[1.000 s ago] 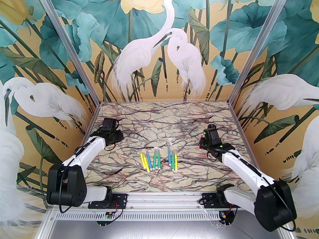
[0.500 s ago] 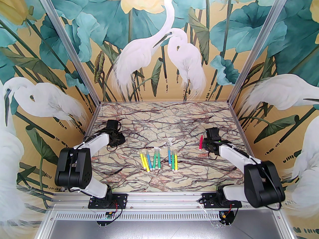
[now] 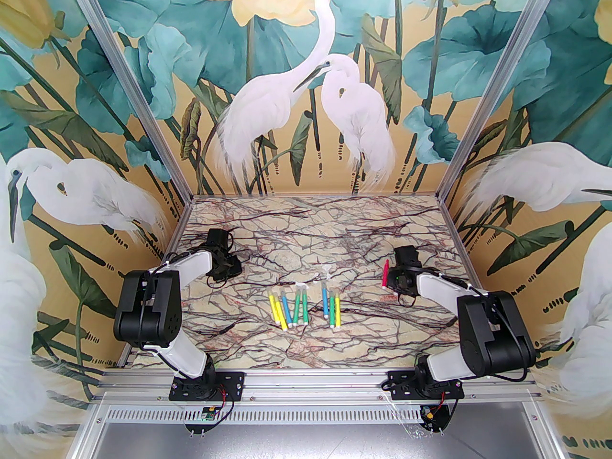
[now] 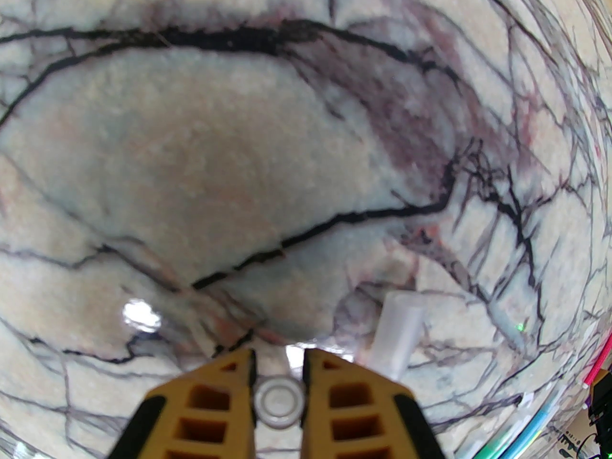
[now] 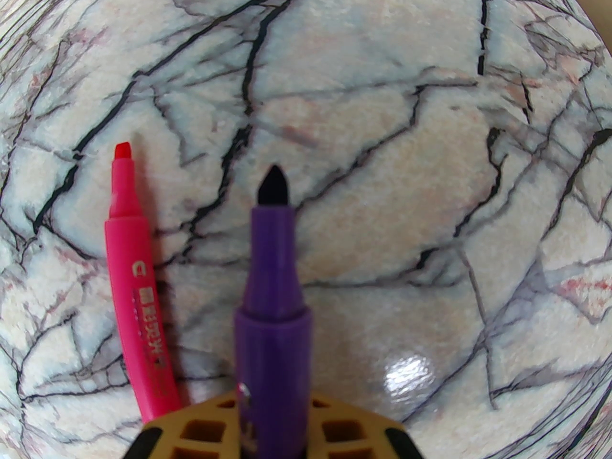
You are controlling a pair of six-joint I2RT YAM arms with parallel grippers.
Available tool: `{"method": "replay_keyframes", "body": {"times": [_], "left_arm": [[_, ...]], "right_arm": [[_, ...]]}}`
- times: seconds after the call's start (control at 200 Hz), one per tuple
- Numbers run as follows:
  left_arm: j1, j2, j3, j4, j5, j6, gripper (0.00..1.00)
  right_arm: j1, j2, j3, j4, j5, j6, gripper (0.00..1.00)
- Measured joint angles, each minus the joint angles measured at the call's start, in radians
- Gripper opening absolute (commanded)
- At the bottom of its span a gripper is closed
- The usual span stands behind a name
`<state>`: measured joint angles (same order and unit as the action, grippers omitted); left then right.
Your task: Open the pen caps
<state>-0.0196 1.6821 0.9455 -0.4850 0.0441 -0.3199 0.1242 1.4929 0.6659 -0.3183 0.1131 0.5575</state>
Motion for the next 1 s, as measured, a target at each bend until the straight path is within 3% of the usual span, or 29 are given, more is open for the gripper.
{"method": "replay_keyframes", "body": {"times": [1.0], "left_arm": [[0.0, 0.002, 0.002, -0.001, 0.012, 0.01, 0.3]], "right_arm": [[0.0, 0.007, 0.01, -0.006, -0.006, 0.0, 0.28]]}}
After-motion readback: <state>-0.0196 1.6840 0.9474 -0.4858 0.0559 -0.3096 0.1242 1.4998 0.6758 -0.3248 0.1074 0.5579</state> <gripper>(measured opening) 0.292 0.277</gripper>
